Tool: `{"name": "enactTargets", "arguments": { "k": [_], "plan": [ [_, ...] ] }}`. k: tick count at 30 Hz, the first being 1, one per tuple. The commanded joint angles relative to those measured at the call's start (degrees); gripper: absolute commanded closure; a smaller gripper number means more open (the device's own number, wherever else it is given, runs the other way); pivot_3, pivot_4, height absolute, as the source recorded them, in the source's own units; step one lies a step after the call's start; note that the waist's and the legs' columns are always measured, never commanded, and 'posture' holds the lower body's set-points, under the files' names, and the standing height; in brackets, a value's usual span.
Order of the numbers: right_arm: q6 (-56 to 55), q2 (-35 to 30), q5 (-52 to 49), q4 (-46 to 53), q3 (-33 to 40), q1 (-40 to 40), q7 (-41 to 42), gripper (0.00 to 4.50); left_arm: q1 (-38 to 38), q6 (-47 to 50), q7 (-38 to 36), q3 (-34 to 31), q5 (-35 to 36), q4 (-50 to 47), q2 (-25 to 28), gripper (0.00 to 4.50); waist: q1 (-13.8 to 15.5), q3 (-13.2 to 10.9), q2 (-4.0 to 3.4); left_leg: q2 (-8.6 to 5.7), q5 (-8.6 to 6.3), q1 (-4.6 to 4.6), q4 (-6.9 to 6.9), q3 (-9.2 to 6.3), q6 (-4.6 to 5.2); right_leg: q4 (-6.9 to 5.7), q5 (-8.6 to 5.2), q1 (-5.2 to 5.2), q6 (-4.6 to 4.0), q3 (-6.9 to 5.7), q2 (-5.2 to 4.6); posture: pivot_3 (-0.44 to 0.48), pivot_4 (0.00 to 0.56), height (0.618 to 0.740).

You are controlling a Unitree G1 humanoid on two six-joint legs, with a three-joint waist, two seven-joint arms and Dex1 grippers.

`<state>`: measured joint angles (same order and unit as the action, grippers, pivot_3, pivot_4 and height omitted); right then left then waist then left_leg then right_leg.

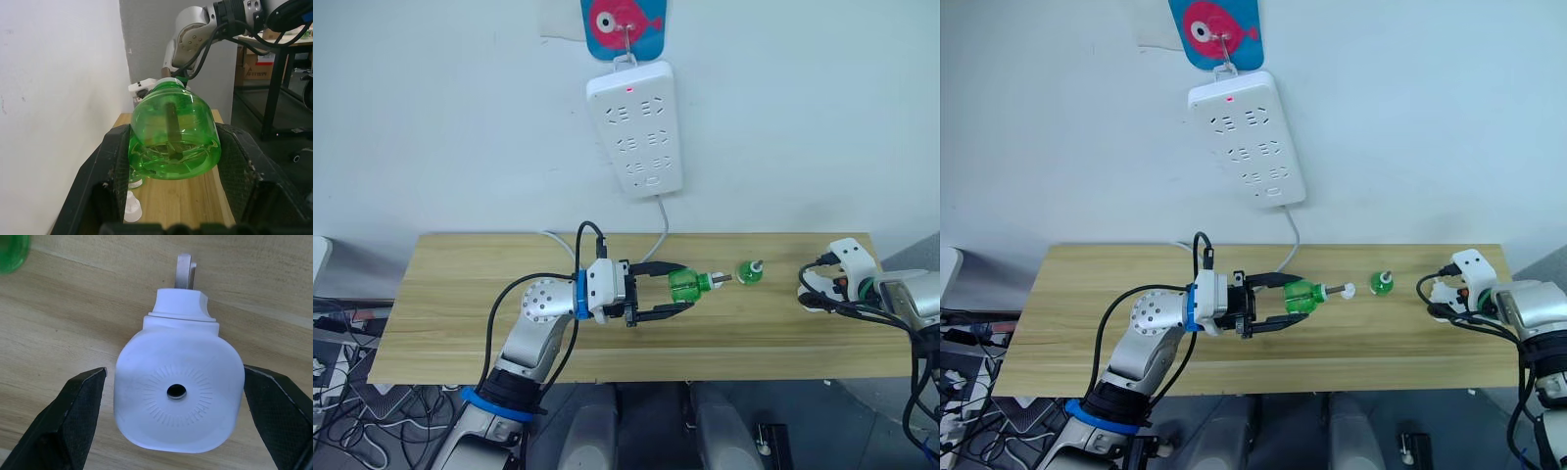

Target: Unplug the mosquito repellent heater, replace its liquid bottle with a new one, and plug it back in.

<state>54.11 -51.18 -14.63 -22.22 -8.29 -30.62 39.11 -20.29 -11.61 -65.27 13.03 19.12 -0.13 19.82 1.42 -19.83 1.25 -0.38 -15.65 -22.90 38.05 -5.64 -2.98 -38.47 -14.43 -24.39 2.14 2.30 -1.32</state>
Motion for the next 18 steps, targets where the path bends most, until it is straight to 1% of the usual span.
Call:
{"name": "enactTargets", "arguments": {
  "k": [1,4,6,7,11,13,15,18],
  "plan": [
    [-1.1,-0.37,1.83,-1.32,0.57,-0.83,1.55,0.03,0.72,-0.51,0.4,-0.24,0.72,-2.39,-0.13,2.27,0.0,-0.17,0.01,0.0,0.0,0.0,0.0,0.0,0.0,0.0,0.0,0.0,0.0,0.0,0.0,0.184,0.381,0.74],
    [-0.84,-0.06,2.02,-1.98,1.54,-1.25,2.08,0.61,0.8,-0.87,0.39,-0.16,0.64,-2.1,-0.2,2.27,0.0,-0.47,0.03,0.01,0.0,-0.01,0.0,-0.01,0.0,0.0,0.0,0.0,0.0,0.0,0.0,0.18,0.383,0.74],
    [-0.65,0.08,2.09,-1.93,2.1,-1.37,2.49,1.26,0.82,-1.06,0.38,-0.12,0.6,-1.85,-0.23,2.27,-0.03,-0.58,0.05,0.01,0.0,-0.01,0.0,0.01,0.0,0.0,0.0,-0.01,0.0,0.01,0.0,0.18,0.383,0.74],
    [-0.63,0.12,2.12,-1.73,2.38,-1.29,2.67,1.49,0.85,-1.15,0.4,-0.05,0.54,-1.75,-0.28,2.27,-0.03,-0.64,0.06,0.01,0.0,-0.01,0.0,0.01,0.0,0.0,0.0,-0.01,0.0,0.01,0.0,0.18,0.383,0.74],
    [0.0,-0.24,1.69,0.52,3.19,0.1,3.51,1.52,1.7,-1.25,-0.23,0.54,0.79,-2.26,-0.15,2.27,0.01,-0.74,0.02,0.01,0.0,-0.01,0.0,0.0,0.0,0.0,0.0,-0.01,0.0,0.01,0.0,0.174,0.383,0.74],
    [2.25,-1.19,0.34,3.13,5.2,1.21,4.05,1.52,2.41,-1.13,-0.83,0.56,1.22,-2.94,0.2,2.27,0.02,-0.77,0.02,0.01,0.0,-0.03,-0.01,0.0,0.0,0.02,0.0,-0.01,0.0,0.0,-0.01,0.174,0.383,0.74],
    [6.85,-2.59,-3.09,7.62,8.99,2.8,6.01,1.52,2.9,-0.96,-1.67,0.19,1.83,-3.31,0.66,2.27,0.04,-0.85,-0.03,0.01,0.0,-0.04,-0.02,-0.02,0.0,0.03,0.0,-0.02,0.0,-0.01,-0.02,0.174,0.383,0.74],
    [20.96,-6.24,-13.68,18.8,17.69,7.19,11.78,1.52,3.28,-0.72,-3.7,-0.89,3.73,-3.01,1.53,2.27,0.11,-1.09,-0.31,-0.02,0.0,-0.08,-0.01,-0.05,0.0,0.02,0.0,-0.02,0.0,-0.01,-0.06,0.168,0.383,0.74]
  ]
}}
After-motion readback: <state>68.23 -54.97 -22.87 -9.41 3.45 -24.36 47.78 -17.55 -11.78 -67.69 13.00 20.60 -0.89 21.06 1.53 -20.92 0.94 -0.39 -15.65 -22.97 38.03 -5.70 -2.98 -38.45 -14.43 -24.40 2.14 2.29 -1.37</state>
